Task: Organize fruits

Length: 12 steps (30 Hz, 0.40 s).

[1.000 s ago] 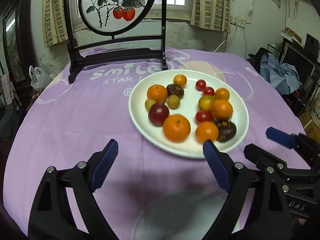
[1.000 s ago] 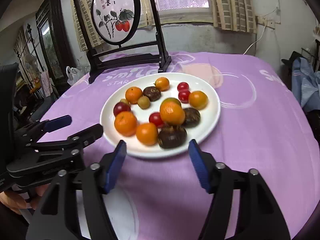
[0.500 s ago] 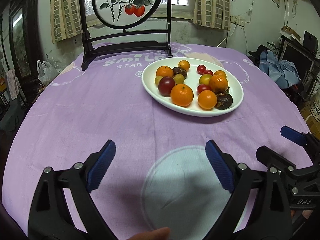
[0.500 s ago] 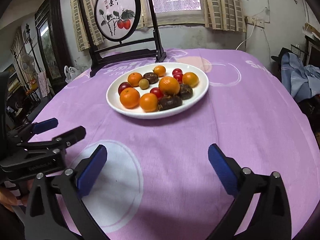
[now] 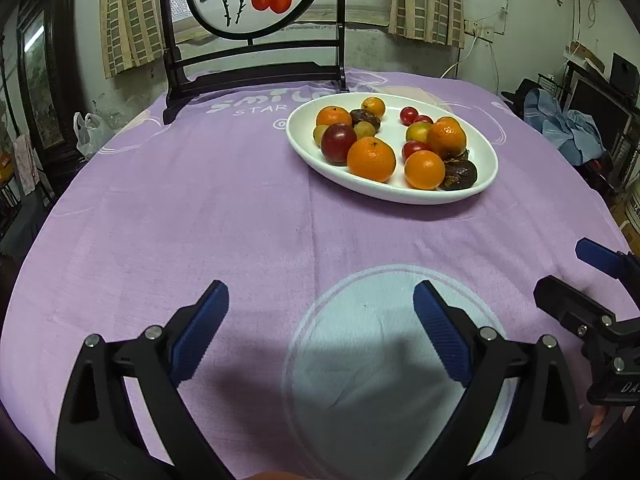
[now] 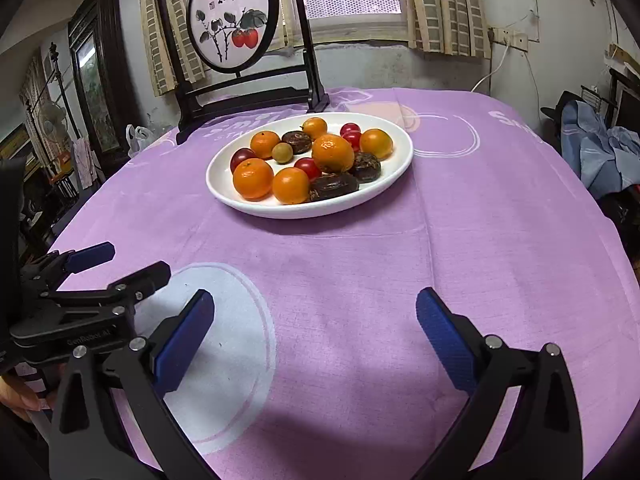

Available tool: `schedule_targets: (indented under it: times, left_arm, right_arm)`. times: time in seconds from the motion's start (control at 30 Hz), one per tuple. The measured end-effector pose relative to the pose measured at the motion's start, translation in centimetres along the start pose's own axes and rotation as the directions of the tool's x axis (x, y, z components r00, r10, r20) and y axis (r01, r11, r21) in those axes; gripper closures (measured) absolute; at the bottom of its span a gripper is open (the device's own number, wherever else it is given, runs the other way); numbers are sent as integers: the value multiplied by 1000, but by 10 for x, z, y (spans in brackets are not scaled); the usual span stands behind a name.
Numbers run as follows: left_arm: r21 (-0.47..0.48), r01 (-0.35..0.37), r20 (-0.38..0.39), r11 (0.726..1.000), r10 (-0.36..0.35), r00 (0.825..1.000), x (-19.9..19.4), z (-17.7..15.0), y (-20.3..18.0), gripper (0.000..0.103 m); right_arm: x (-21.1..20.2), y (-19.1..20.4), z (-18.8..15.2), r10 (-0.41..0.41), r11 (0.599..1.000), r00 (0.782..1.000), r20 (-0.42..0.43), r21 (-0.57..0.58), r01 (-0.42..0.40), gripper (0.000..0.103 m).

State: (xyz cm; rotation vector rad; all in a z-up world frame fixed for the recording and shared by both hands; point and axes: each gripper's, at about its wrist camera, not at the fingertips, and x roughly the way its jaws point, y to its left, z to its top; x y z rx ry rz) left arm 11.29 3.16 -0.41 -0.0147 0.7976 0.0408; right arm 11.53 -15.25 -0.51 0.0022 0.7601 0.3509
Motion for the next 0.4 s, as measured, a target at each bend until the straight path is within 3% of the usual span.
schedule_targets:
  times: [0.4]
  left_arm:
    - [40,3,-20,999,-2,1000,-1,-6,-9,5]
  right_arm:
    - [13,3,-8,-51,998,994,-92,-28,48,2]
